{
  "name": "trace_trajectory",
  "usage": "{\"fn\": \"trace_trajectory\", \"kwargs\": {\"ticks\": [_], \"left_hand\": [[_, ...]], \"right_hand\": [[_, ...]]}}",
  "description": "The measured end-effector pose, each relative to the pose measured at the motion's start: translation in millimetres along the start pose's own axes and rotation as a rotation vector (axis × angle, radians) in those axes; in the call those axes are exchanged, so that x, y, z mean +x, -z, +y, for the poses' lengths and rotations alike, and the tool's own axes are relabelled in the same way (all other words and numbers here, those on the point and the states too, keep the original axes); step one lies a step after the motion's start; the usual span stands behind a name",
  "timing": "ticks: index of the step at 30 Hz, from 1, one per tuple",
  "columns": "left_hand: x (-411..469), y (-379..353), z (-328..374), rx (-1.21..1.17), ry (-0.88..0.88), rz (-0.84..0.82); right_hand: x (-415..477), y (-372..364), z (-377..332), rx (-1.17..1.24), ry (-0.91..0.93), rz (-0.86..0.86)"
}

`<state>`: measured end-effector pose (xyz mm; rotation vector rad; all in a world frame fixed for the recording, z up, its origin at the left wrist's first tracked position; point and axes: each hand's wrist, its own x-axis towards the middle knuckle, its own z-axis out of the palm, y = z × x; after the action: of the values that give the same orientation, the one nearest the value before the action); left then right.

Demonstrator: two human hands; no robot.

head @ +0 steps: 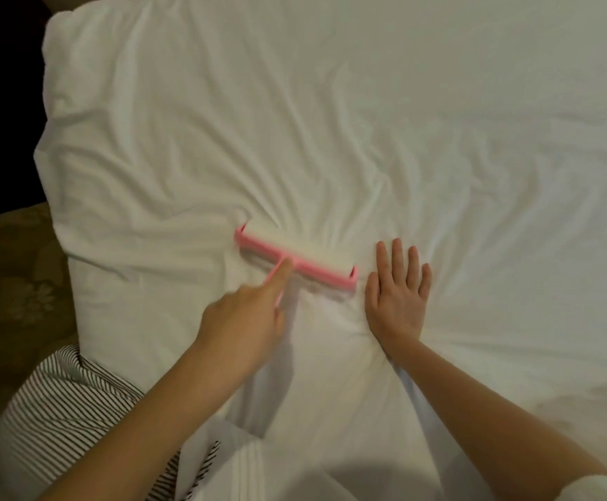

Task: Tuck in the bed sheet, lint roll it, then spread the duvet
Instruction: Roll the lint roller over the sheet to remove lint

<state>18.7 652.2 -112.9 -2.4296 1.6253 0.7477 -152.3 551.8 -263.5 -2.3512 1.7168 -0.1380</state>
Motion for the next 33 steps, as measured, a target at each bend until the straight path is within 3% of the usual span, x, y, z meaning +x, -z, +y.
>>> {"fn": "trace_trajectory", "kwargs": {"ticks": [3, 7, 11, 15, 20, 28, 33], "left_hand": [[-4.0, -0.6, 0.5, 0.033, 0.014, -0.061], [62.6, 14.7, 26.3, -0.036, -0.014, 0.099], [106.5, 27.7, 54.8, -0.135, -0.053, 0.113], [65.8, 24.7, 44.0, -0.057, 0.001, 0.085], [-6.8, -0.7, 12.3, -0.076, 0.022, -0.097], [95.6, 14.1, 43.4, -0.263, -0.068, 0.106], [45.8, -5.7, 31.5, -0.253, 0.025, 0.139]], "right_hand": [[-0.1, -0.5, 0.6, -0.005, 0.002, -0.016], [-0.4, 0.3, 0.7, 0.002, 0.009, -0.007], [-0.4, 0.8, 0.4, 0.019, 0.007, -0.019], [-0.4, -1.5, 2.3, 0.025, 0.010, 0.003], [-0.5, -2.2, 2.1, 0.021, 0.004, -0.006], [-1.1, -0.7, 2.1, 0.035, -0.006, -0.019], [0.0, 1.2, 1.5, 0.015, -0.016, -0.043]]}}
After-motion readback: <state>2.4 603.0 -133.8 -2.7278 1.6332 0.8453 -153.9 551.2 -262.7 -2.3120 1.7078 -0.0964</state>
